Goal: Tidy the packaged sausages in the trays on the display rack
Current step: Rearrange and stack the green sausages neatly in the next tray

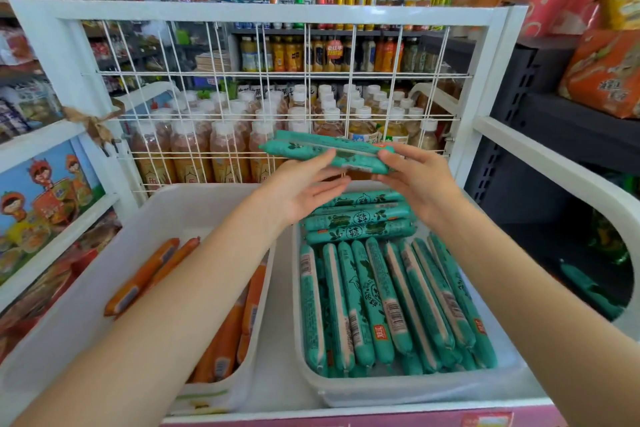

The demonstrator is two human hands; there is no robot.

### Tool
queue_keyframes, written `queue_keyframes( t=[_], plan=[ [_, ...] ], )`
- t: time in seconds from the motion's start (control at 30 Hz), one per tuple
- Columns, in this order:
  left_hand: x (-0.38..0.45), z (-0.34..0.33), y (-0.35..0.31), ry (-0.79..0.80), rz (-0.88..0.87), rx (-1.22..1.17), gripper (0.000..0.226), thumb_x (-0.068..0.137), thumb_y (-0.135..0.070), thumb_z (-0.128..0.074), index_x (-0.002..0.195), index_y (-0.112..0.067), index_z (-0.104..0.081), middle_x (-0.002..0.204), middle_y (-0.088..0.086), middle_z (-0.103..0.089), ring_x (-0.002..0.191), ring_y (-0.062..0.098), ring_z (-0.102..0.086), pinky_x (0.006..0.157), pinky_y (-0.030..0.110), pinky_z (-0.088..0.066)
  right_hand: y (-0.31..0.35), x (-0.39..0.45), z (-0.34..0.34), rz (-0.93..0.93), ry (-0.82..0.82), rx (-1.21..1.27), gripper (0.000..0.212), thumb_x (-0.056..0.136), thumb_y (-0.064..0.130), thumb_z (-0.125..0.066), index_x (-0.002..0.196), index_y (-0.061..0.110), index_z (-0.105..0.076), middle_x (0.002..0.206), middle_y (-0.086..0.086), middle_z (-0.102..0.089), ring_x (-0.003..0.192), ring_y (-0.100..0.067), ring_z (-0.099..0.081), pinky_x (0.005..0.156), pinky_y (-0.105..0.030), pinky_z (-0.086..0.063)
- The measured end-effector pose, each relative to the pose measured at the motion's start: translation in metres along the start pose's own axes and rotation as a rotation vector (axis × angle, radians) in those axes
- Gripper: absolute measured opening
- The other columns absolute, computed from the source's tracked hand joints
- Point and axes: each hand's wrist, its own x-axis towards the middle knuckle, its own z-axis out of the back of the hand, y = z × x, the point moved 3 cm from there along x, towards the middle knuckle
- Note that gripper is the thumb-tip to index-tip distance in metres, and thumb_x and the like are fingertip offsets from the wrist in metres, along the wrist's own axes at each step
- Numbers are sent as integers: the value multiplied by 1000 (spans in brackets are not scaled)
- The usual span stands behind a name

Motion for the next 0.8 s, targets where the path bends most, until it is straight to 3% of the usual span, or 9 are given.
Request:
queue_keyframes(
  t=[0.07,0.13,0.2,0.27,0.37,0.43,0.53,0.7,0.8],
  plan=[
    [-3,12,1,-2,65,97,24,92,-12,-53,114,-3,-52,102,18,-66,83,23,-66,67,29,-58,1,14,15,-27,8,-73,29,84,2,-61,113,0,-60,94,-10,-66,66,-15,-67,62,-19,-56],
    [-4,24,3,-47,31,391,20,92,-12,-52,110,-4,-56,102,15,-68,83,19,-67,70,27,-58,-3,25,30,-67,38,-223,33,85,1,-59,117,-5,-57,102,-14,-65,68,-15,-66,59,-19,-56],
    [-2,34,2,-153,-169,818,11,90,-13,-54,99,-13,-61,105,9,-68,90,16,-64,81,29,-53,-12,33,39,-82,27,-460,31,87,2,-59,116,-6,-58,114,-20,-62,74,-18,-62,59,-20,-56],
    [0,33,0,-194,-367,1129,10,90,-15,-54,91,-23,-61,109,1,-66,101,14,-60,90,30,-45,-16,38,40,14,-9,-861,27,89,10,-59,114,0,-60,115,-17,-61,79,-22,-60,60,-20,-53],
    [5,27,10,-66,-359,1353,15,92,-14,-50,96,-22,-63,118,-1,-61,111,16,-55,94,31,-41,-14,38,30,267,-14,-1377,35,88,19,-62,120,6,-59,116,-11,-63,99,-26,-60,84,-29,-46],
    [5,29,16,-39,-351,1425,17,92,-12,-49,99,-19,-63,117,0,-61,107,18,-57,94,32,-45,-12,31,26,372,-21,-1419,32,88,18,-61,118,6,-60,116,-11,-64,104,-26,-59,91,-35,-46],
    [5,41,20,-99,-401,1502,16,92,-13,-50,100,-19,-62,112,-2,-62,94,17,-61,81,29,-52,-7,12,14,492,57,-1356,19,90,8,-55,105,7,-67,105,-7,-68,91,-18,-60,84,-23,-44],
    [-3,50,17,-133,-451,1534,19,92,-13,-49,104,-18,-62,113,-1,-61,95,12,-58,74,21,-44,-36,-20,-29,198,674,-1246,21,92,14,-54,110,13,-66,102,7,-64,74,-4,-60,66,-13,-48],
    [-13,54,11,-129,-469,1526,18,93,-14,-48,103,-20,-62,110,-3,-60,99,13,-57,79,23,-44,-59,-26,-52,102,828,-1253,32,96,12,-46,126,10,-53,114,1,-59,56,-1,-58,52,-14,-48]
  ],
)
